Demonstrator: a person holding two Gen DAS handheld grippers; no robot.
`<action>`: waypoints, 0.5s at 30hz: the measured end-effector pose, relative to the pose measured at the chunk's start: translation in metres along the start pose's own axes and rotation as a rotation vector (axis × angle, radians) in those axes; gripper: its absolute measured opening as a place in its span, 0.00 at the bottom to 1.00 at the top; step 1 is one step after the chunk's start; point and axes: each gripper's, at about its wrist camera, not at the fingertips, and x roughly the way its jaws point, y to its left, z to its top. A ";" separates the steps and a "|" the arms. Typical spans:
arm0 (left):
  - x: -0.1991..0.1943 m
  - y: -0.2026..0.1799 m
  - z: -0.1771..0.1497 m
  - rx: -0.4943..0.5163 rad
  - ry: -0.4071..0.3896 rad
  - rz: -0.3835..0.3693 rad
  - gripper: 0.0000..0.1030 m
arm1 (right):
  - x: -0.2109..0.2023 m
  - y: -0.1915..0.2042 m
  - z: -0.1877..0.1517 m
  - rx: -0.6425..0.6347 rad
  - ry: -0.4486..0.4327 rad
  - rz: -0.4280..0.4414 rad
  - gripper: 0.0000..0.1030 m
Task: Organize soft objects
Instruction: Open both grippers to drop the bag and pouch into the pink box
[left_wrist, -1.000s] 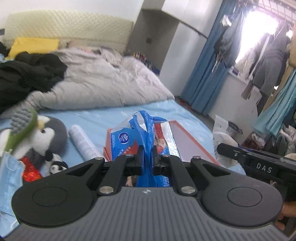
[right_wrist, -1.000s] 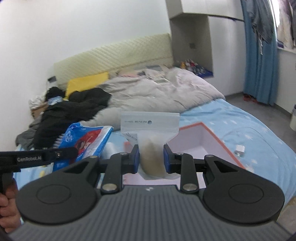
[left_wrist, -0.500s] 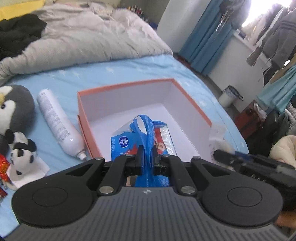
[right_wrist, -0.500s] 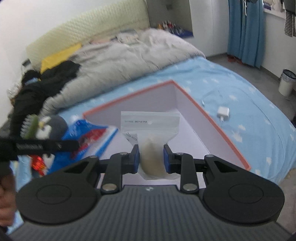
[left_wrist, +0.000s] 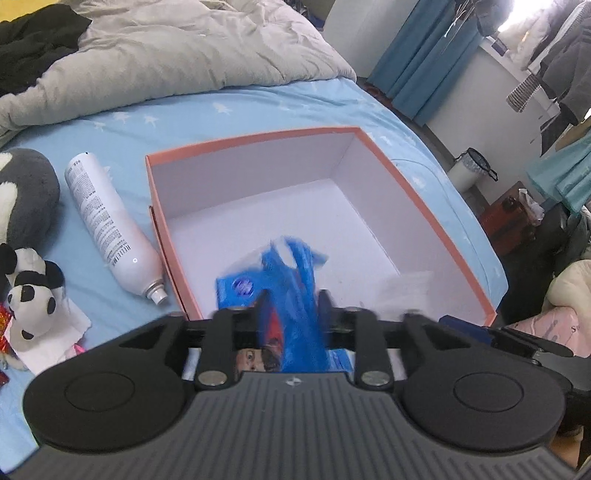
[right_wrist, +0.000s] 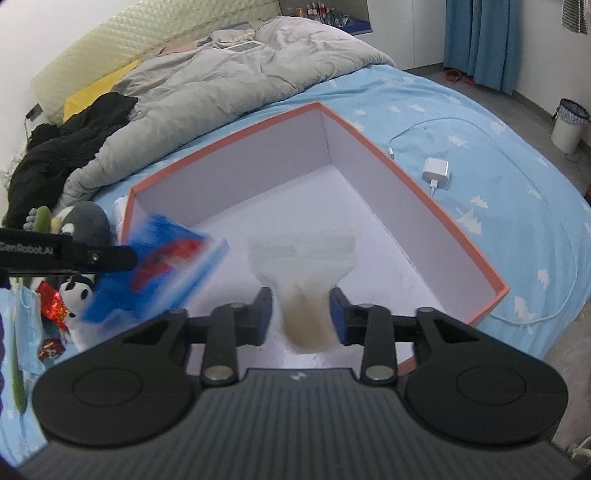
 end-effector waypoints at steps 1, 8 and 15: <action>-0.003 -0.001 -0.001 0.011 -0.009 0.010 0.38 | -0.001 0.000 0.000 0.001 -0.001 -0.001 0.44; -0.031 -0.003 -0.009 0.065 -0.091 0.030 0.38 | -0.021 0.003 0.000 -0.001 -0.086 -0.010 0.44; -0.080 -0.005 -0.029 0.157 -0.230 0.057 0.38 | -0.058 0.015 -0.004 -0.020 -0.217 0.041 0.44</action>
